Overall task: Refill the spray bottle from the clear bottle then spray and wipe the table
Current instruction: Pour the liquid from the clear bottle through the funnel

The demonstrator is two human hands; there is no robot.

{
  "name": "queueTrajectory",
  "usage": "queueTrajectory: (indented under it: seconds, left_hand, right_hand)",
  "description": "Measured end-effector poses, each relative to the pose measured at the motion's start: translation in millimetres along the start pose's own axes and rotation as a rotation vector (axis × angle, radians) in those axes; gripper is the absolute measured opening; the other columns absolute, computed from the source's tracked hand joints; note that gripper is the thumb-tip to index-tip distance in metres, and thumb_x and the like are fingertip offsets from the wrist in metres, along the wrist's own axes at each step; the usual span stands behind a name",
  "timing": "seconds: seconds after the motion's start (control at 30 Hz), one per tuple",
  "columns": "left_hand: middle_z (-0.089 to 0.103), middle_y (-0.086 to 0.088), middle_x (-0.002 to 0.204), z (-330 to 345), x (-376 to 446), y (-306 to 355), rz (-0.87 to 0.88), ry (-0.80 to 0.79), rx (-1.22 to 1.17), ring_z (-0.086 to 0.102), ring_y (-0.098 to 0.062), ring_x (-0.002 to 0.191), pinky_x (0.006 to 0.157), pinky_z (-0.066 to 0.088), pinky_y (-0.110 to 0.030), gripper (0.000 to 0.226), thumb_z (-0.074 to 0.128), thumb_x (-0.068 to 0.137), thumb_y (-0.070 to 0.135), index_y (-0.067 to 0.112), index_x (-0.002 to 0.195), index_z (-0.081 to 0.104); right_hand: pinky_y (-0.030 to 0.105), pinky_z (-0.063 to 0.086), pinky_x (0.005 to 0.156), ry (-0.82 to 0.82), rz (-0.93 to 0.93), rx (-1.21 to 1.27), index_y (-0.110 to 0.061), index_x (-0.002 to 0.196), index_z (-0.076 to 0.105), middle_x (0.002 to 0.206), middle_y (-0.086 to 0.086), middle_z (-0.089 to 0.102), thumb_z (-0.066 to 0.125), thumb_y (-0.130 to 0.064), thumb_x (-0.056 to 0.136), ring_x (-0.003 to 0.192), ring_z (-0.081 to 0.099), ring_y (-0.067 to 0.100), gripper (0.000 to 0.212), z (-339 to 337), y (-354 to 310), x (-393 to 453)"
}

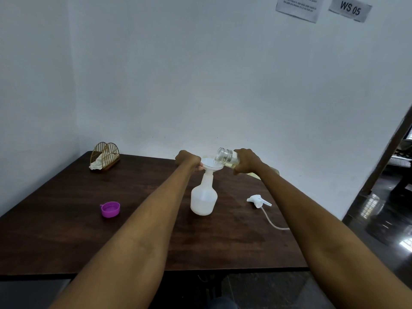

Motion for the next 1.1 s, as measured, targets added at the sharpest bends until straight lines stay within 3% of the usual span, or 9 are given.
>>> queueTrajectory:
  seconds: [0.17, 0.3, 0.47, 0.67, 0.83, 1.0, 1.1]
  left_hand:
    - [0.056, -0.009, 0.056, 0.1, 2.0, -1.5, -0.005, 0.003, 0.006, 0.049, -0.008, 0.020, 0.038, 0.049, -0.016, 0.022, 0.061, 0.083, -0.008, 0.000, 0.064, 0.052]
    - [0.057, -0.009, 0.057, 0.0, 0.5, -1.1, -0.004, 0.004, 0.008, 0.049, -0.007, 0.020, 0.034, 0.046, -0.015, 0.023, 0.062, 0.083, -0.007, 0.000, 0.063, 0.052]
    - [0.057, -0.010, 0.060, 0.8, -1.0, -0.3, 0.003, -0.001, 0.009, 0.049, -0.008, 0.020, 0.036, 0.049, -0.017, 0.010, 0.062, 0.082, -0.008, -0.002, 0.075, 0.058]
    - [0.058, -0.010, 0.058, 0.2, -2.5, 0.1, 0.000, -0.005, 0.020, 0.049, -0.007, 0.020, 0.036, 0.049, -0.017, 0.017, 0.062, 0.082, -0.009, -0.001, 0.068, 0.055]
    - [0.046, 0.001, 0.023, -0.8, -4.3, 0.0, -0.016, -0.005, 0.035, 0.048, -0.007, 0.020, 0.040, 0.049, -0.016, 0.025, 0.061, 0.083, -0.009, 0.000, 0.061, 0.051]
    - [0.057, -0.009, 0.055, -1.4, -4.1, 0.9, 0.010, 0.004, 0.041, 0.049, -0.007, 0.020, 0.040, 0.050, -0.016, 0.024, 0.061, 0.083, -0.008, 0.000, 0.062, 0.052]
    - [0.057, -0.009, 0.057, -0.9, -4.6, 1.0, 0.011, 0.007, 0.045, 0.049, -0.007, 0.020, 0.041, 0.050, -0.017, 0.023, 0.061, 0.083, -0.008, 0.000, 0.063, 0.053]
  right_hand:
    - [0.028, 0.039, 0.067, 0.002, 0.006, 0.003, -0.006, 0.103, 0.058, 0.105, 0.010, 0.063, 0.079, -0.015, 0.062, 0.086, 0.052, 0.024, 0.046, -0.5, 0.3, 1.1]
    - [0.028, 0.039, 0.068, 0.006, 0.002, 0.001, -0.005, 0.105, 0.058, 0.107, 0.011, 0.063, 0.080, -0.016, 0.063, 0.099, 0.058, 0.030, 0.048, -1.1, 0.2, 1.9]
    - [0.028, 0.039, 0.068, 0.006, 0.001, 0.009, -0.005, 0.105, 0.058, 0.107, 0.011, 0.063, 0.079, -0.016, 0.064, 0.101, 0.059, 0.030, 0.047, 0.5, 0.2, 1.6]
    - [0.028, 0.037, 0.069, 0.004, 0.001, 0.017, -0.005, 0.110, 0.058, 0.111, 0.012, 0.062, 0.079, -0.016, 0.064, 0.103, 0.058, 0.030, 0.052, 3.0, 0.3, 1.7]
    - [0.028, 0.038, 0.067, 0.001, 0.001, 0.011, -0.007, 0.102, 0.058, 0.106, 0.010, 0.063, 0.079, -0.017, 0.063, 0.099, 0.058, 0.029, 0.046, 3.2, 0.1, 2.3]
    - [0.029, 0.040, 0.067, 0.006, -0.004, 0.014, -0.007, 0.102, 0.059, 0.105, 0.010, 0.064, 0.080, -0.017, 0.062, 0.097, 0.059, 0.029, 0.046, 2.2, -0.5, 2.1]
    - [0.028, 0.039, 0.066, 0.003, -0.010, 0.010, -0.007, 0.100, 0.059, 0.104, 0.011, 0.064, 0.080, -0.016, 0.062, 0.096, 0.060, 0.029, 0.044, 2.2, -1.5, 1.8]
Point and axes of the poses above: each hand's wrist, its own x-axis towards the middle knuckle, its own z-axis out of the palm, y = z × x, the point moved 8 cm from there along x, towards the middle knuckle
